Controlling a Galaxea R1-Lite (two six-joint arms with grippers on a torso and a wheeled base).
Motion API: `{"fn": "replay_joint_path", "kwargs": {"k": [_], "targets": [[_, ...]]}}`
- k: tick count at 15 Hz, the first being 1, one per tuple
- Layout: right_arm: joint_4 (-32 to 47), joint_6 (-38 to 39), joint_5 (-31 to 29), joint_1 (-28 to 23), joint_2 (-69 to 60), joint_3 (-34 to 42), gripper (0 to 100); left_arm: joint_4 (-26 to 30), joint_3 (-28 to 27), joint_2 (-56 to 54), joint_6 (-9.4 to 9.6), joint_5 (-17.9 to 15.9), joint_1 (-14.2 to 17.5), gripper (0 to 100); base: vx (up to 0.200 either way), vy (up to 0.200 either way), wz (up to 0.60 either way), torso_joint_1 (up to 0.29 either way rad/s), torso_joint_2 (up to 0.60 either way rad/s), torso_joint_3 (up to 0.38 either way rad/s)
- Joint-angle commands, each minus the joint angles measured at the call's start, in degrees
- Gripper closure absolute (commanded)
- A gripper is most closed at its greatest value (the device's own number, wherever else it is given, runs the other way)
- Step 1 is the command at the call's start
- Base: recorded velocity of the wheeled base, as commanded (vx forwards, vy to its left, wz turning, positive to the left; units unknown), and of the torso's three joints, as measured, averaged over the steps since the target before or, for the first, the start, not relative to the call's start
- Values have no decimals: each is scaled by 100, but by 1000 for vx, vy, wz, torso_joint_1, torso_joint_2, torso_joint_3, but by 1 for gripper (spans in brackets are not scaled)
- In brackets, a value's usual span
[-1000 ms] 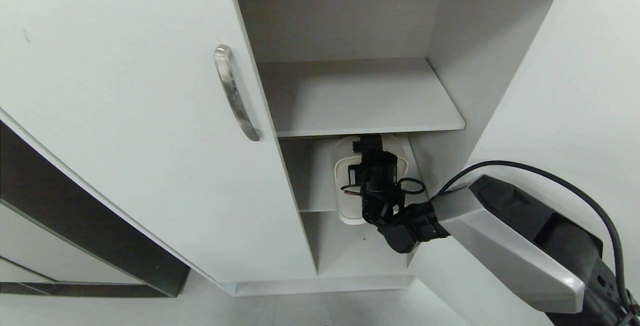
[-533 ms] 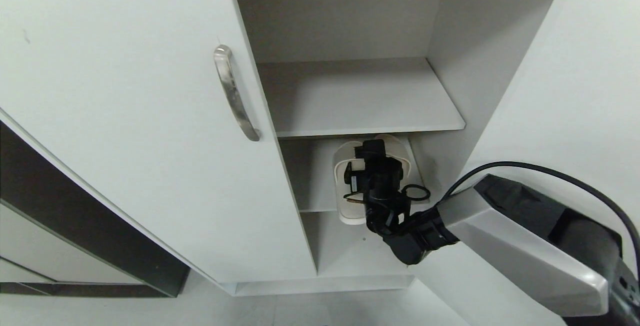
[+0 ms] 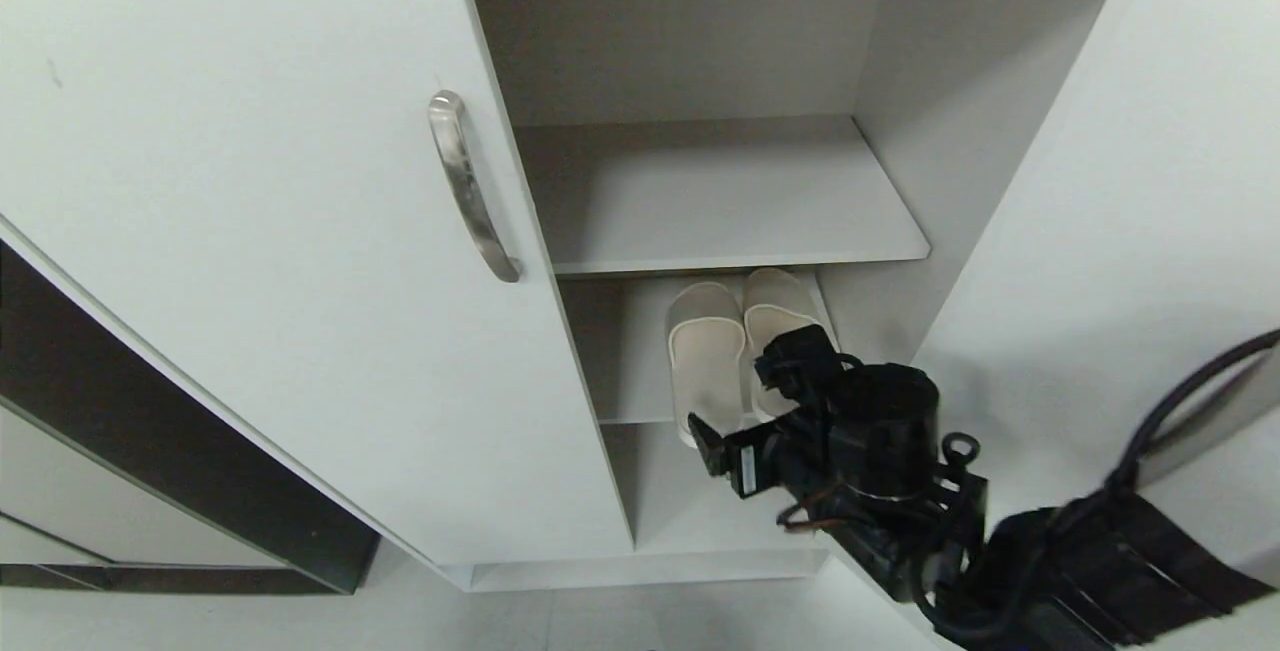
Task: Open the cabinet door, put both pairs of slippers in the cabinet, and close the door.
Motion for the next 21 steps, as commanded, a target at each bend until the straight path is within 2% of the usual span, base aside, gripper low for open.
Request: {"fn": "replay_joint_path", "kwargs": {"k": [1,7,12,14,17,21], "targets": [[-24,164,706,293,-1029,857,0,-4,-7,0,-17,4,-1,100,-200,0,0,-2,7,7],[-33,173,706,267,-1065,910,0,4,-7,9,9,-4,-1,100,-200,0,0,2,2,2],[-33,164,697,267,-1126,1024,0,4,-7,9,9,4,-1,100,0,0,0,0,0,0],[-24,164,697,267,-1126,1024,0,4,2,9,71,4,-1,100,0,0,0,0,0,0],[-33,164,697,267,-1109,1033,0,4,2,9,88,4,-1,100,-200,0,0,9,5,4],[-33,164,697,267,-1109,1060,0,-4,2,0,71,22,-1,100,0,0,0,0,0,0]]}}
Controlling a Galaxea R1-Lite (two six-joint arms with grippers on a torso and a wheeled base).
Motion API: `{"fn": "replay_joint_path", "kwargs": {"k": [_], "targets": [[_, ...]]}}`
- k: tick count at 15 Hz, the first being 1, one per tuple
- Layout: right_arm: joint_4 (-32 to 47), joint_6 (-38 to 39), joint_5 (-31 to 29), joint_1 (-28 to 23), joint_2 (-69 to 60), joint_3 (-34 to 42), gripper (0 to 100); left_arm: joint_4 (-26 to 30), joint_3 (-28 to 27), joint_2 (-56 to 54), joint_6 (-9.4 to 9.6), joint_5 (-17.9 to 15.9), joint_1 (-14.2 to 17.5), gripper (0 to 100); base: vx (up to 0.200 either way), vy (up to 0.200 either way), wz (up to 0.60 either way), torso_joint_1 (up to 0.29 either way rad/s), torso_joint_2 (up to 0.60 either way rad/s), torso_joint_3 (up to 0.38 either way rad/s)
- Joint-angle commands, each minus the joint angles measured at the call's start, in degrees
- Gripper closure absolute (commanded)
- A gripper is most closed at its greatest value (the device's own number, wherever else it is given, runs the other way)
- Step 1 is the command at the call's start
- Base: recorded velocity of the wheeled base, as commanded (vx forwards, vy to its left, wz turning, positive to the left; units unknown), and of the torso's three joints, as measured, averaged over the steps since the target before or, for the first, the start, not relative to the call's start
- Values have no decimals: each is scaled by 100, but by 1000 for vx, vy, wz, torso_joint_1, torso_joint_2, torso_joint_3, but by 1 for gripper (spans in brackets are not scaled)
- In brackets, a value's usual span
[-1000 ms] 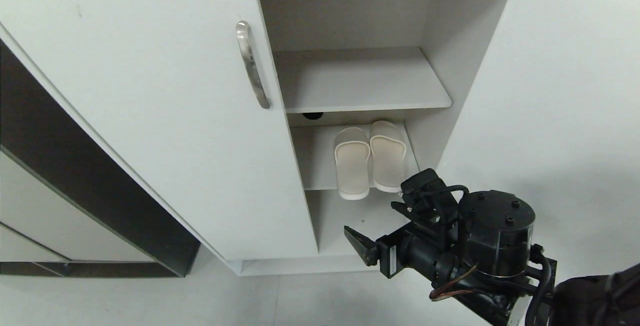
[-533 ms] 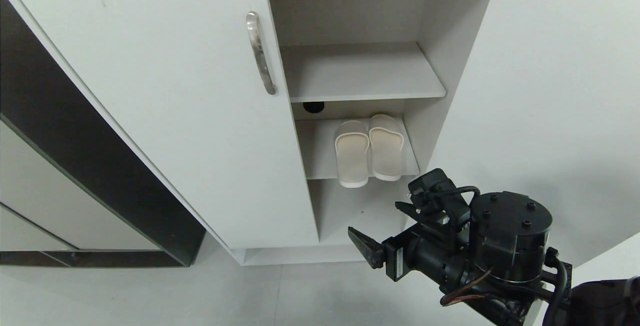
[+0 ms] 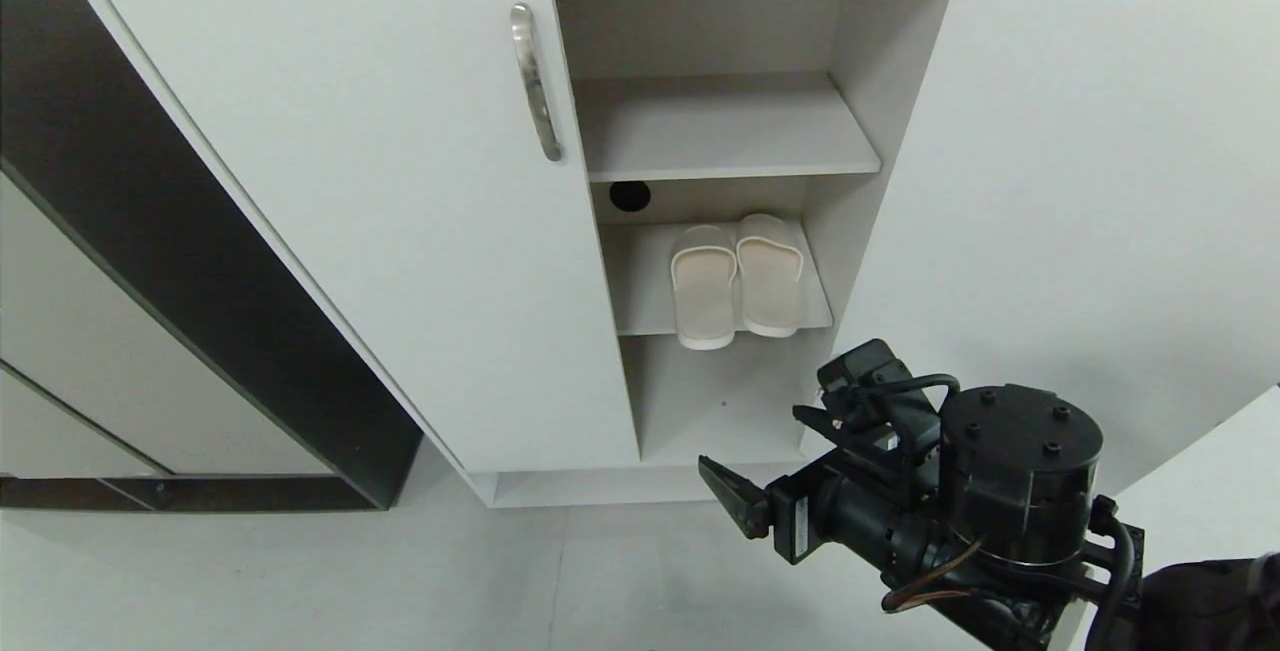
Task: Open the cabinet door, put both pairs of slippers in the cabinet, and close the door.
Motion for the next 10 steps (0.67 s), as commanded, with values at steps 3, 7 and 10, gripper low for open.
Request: {"fn": "replay_joint_path", "kwargs": {"k": [3,7,10], "targets": [[-4,0,1,9,1,6,0,-4,2,0,-5,-19,2,100,0,0,0,0,0,0],[-4,0,-16,26,1,33,0,-4,2,0,3,-10,2,100,0,0,0,2,1,27],[-4,-9,-16,9,10,33,0,-4,2,0,-5,-10,2,100,0,0,0,4,2,167]]}}
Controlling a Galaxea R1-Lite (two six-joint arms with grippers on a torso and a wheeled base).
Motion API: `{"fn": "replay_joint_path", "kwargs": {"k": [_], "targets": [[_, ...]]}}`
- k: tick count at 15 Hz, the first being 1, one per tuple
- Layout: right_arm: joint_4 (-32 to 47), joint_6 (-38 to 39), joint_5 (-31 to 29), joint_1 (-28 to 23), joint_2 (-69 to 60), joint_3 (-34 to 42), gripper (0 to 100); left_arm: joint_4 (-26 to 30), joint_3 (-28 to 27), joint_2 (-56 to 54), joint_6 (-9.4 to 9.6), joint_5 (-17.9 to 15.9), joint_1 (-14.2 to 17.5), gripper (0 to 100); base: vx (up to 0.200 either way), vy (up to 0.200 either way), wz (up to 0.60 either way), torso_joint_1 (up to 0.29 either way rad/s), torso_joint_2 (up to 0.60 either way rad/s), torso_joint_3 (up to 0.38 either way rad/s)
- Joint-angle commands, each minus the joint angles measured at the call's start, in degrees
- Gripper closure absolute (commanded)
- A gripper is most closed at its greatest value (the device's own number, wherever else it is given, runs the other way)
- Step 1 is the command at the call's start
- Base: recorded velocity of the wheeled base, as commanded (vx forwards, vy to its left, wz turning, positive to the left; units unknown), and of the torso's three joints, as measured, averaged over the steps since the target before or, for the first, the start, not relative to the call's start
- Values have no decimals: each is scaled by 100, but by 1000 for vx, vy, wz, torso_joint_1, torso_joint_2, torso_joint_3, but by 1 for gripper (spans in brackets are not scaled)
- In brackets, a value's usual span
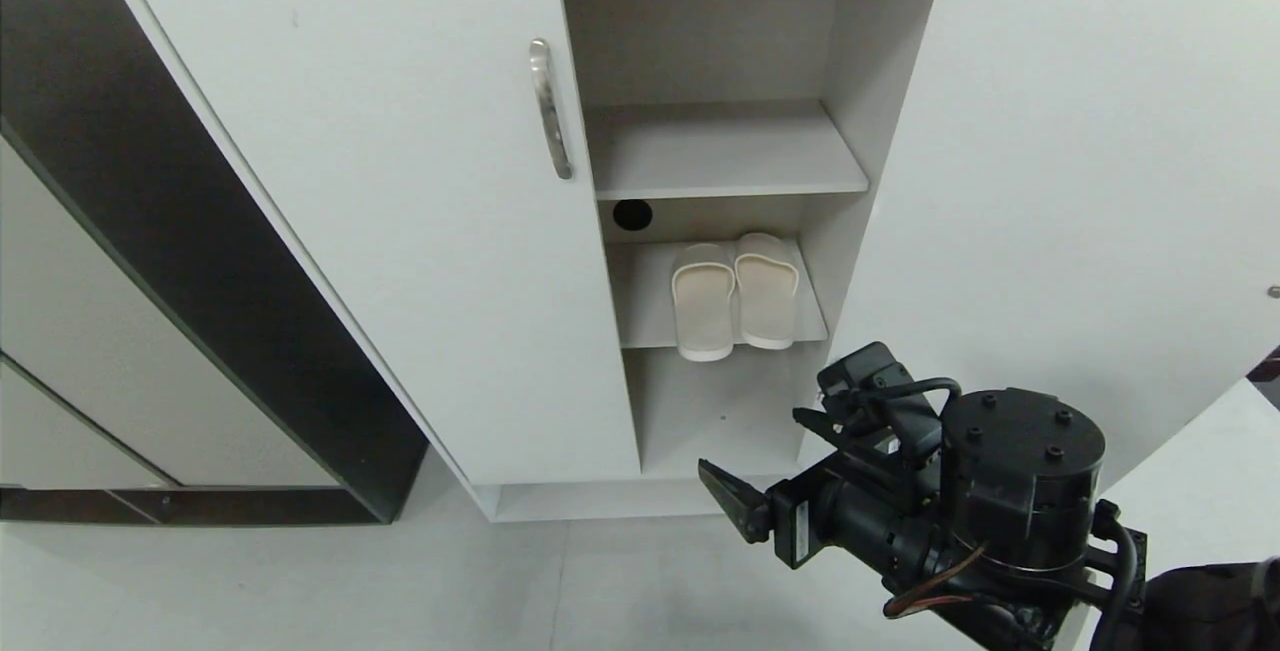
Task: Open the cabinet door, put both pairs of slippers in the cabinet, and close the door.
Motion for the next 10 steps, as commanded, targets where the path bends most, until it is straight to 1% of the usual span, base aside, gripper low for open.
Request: {"fn": "replay_joint_path", "kwargs": {"k": [1,10], "targets": [[0,3,-2,3,16,17,0,-3,-1,0,3,1,4,100,0,0,0,2,-2,193],[0,3,-2,-15,25,35,0,-3,-1,9,-5,-8,4,100,0,0,0,2,1,197]]}}
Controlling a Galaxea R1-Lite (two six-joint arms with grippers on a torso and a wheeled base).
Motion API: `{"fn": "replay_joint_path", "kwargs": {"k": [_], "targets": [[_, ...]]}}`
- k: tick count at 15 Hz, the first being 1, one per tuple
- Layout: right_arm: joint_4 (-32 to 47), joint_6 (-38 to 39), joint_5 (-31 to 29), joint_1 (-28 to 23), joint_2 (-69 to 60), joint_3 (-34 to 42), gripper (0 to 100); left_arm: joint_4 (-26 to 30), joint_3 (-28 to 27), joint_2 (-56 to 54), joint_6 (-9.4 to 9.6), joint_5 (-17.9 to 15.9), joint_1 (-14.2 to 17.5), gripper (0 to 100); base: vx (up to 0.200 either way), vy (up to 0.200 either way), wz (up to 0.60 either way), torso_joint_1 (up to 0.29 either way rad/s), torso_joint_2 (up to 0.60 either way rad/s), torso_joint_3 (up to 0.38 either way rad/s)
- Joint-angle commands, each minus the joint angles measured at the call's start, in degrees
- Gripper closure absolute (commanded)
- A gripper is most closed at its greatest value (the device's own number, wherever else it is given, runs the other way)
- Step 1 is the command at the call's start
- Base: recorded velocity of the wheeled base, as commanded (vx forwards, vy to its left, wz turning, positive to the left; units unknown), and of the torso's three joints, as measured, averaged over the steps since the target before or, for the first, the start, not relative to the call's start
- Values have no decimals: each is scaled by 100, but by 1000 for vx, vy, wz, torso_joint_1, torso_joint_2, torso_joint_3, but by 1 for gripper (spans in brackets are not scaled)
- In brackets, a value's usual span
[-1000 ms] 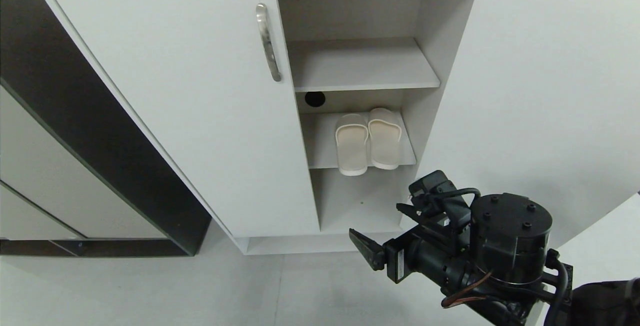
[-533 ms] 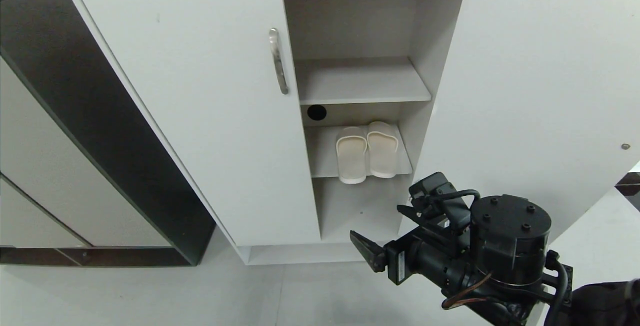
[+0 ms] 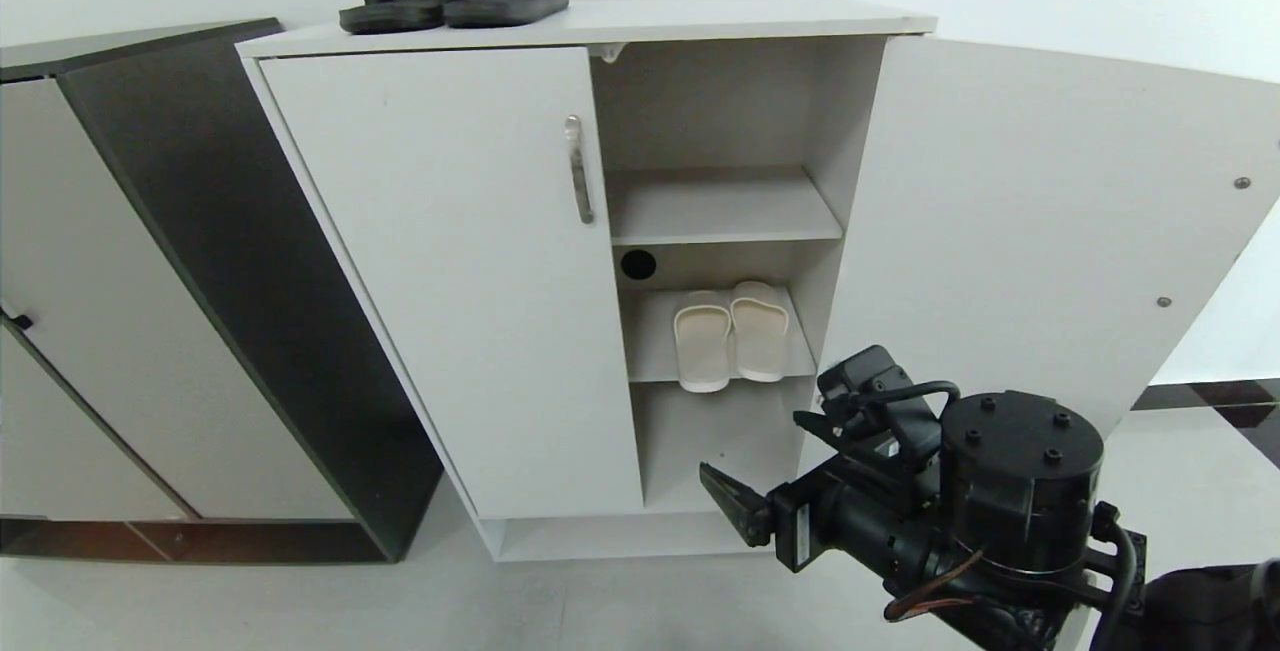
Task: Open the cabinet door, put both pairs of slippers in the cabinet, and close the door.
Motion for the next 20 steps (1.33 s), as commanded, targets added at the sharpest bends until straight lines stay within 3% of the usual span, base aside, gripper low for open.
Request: {"fn": "replay_joint_path", "kwargs": {"k": [1,5,10,20], "targets": [[-6,21,9,-11,13,25,0,6,1,0,6,-4,4,100,0,0,0,2,-2,217],[11,30,880,-160,-304,420,0,-3,1,9,15,-4,4,100,0,0,0,2,2,160],[2,21,906,-248,-242,446,0,-3,1,0,-12,-4,4,100,0,0,0,0,0,0],[-6,30,906,-266,-146,464,0,6,1,9,-12,-4,4,100,0,200,0,5,1,19]]}}
